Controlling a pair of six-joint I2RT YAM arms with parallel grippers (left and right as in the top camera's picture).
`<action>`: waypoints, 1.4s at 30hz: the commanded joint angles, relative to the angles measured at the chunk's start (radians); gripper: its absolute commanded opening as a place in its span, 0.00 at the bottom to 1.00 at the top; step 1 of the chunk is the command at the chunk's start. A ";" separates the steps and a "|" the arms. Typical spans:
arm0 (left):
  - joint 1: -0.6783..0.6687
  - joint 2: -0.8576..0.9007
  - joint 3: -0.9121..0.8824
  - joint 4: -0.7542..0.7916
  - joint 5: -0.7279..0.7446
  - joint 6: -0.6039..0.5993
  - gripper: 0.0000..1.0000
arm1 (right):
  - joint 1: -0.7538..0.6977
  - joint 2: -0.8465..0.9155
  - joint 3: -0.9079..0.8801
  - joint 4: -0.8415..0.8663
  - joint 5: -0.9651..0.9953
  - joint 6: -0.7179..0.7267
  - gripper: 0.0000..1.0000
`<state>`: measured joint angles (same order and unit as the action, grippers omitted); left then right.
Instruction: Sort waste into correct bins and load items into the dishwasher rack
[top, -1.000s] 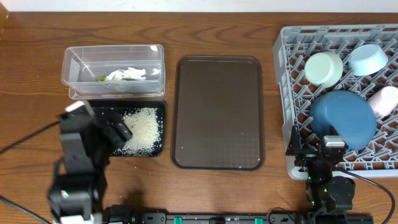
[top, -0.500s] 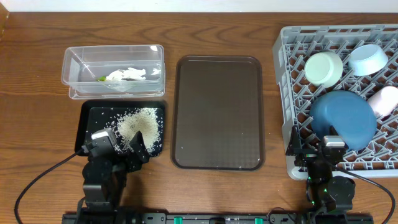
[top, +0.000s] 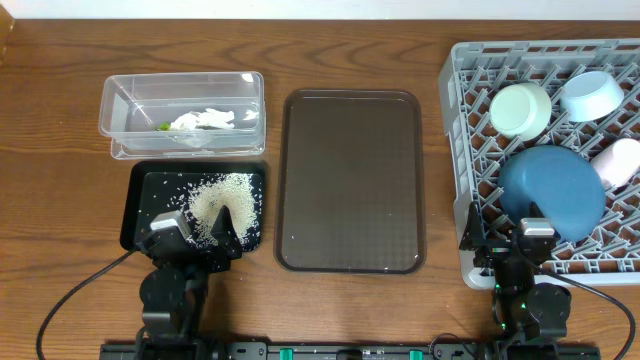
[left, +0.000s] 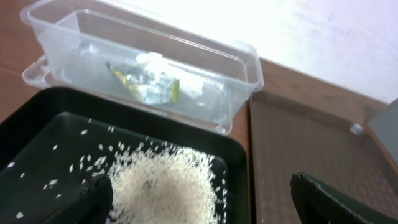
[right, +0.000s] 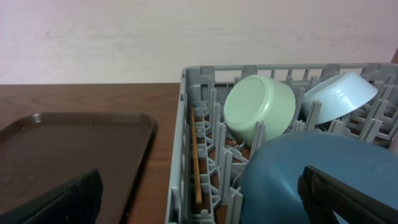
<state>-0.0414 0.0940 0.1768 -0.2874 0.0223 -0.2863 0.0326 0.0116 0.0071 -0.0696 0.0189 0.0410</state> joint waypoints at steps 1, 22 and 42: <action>-0.004 -0.052 -0.048 0.034 -0.011 0.021 0.93 | 0.010 -0.006 -0.002 -0.003 0.007 0.007 0.99; -0.001 -0.093 -0.173 0.220 -0.068 0.023 0.93 | 0.010 -0.006 -0.002 -0.003 0.007 0.006 0.99; 0.003 -0.093 -0.173 0.253 -0.068 0.080 0.93 | 0.010 -0.006 -0.002 -0.003 0.007 0.006 0.99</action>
<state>-0.0410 0.0101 0.0227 -0.0193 -0.0269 -0.2272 0.0326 0.0120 0.0071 -0.0696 0.0193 0.0410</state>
